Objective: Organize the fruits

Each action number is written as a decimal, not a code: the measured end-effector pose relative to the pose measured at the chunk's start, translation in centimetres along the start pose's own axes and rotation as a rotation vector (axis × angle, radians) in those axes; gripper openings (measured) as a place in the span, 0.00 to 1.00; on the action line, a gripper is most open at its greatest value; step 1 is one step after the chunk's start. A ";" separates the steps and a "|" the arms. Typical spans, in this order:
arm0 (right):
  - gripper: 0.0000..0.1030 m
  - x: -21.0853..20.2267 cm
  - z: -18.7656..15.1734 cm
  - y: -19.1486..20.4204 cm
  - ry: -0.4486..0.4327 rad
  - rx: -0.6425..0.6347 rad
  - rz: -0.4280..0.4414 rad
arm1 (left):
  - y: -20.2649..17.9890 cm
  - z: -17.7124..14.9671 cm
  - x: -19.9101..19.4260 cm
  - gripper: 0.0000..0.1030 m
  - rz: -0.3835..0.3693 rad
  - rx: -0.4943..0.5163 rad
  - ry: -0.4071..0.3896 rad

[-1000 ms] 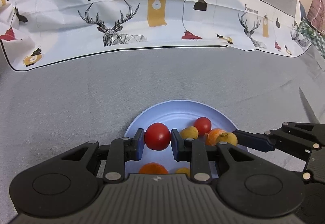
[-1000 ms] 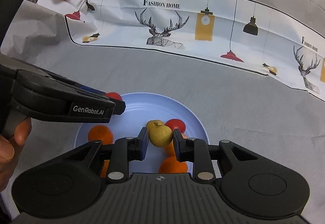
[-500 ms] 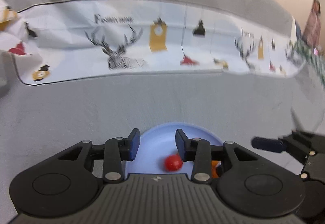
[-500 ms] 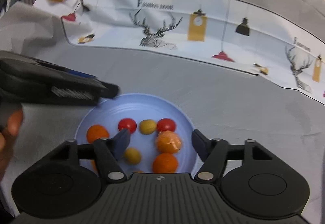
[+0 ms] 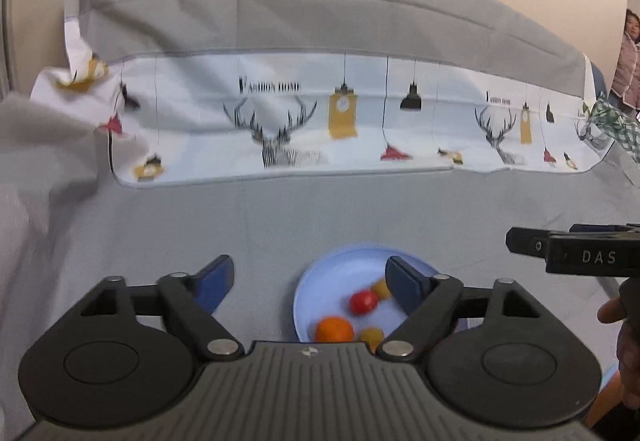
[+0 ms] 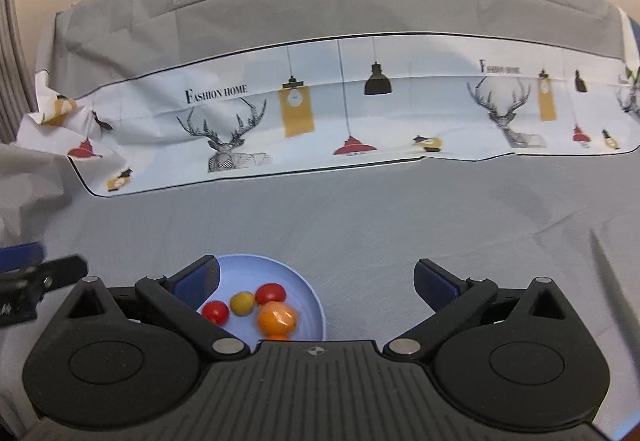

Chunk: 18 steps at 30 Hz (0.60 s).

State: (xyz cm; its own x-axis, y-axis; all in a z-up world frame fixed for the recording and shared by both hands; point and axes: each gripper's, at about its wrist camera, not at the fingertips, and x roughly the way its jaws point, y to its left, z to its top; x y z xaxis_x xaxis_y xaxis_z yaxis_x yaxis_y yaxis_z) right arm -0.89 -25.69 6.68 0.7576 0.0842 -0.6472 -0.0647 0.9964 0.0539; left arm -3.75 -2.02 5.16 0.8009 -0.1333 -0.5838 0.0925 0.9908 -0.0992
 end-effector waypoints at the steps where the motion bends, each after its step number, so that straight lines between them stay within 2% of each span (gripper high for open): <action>1: 0.99 -0.3 -0.2 0.1 0.012 0.000 -0.014 | -0.1 -0.2 0.1 0.84 -0.009 0.003 0.022; 2: 0.99 -0.6 -0.4 0.2 0.021 0.001 -0.021 | -0.3 -0.5 0.1 0.85 -0.015 0.012 0.046; 5: 0.99 -1.6 -1.1 0.8 0.038 -0.001 -0.037 | -1.0 -1.5 0.2 1.00 0.003 0.043 0.093; 9: 0.99 -2.6 -2.4 1.7 0.065 -0.014 -0.042 | -1.9 -2.9 -0.6 1.00 0.044 0.058 0.118; 12: 0.99 -3.2 -3.3 2.4 0.086 -0.038 -0.043 | -2.3 -4.3 -1.2 1.00 0.088 0.037 0.168; 18: 0.99 -3.3 -4.5 3.2 0.121 -0.105 -0.068 | -2.1 -5.7 -0.7 1.00 0.093 -0.012 0.286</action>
State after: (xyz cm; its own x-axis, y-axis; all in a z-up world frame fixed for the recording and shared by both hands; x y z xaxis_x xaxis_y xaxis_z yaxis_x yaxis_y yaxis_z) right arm -6.52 -22.80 5.60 0.6790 0.0090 -0.7341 -0.0880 0.9937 -0.0692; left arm -7.92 -4.18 1.20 0.6059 -0.0453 -0.7943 0.0183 0.9989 -0.0430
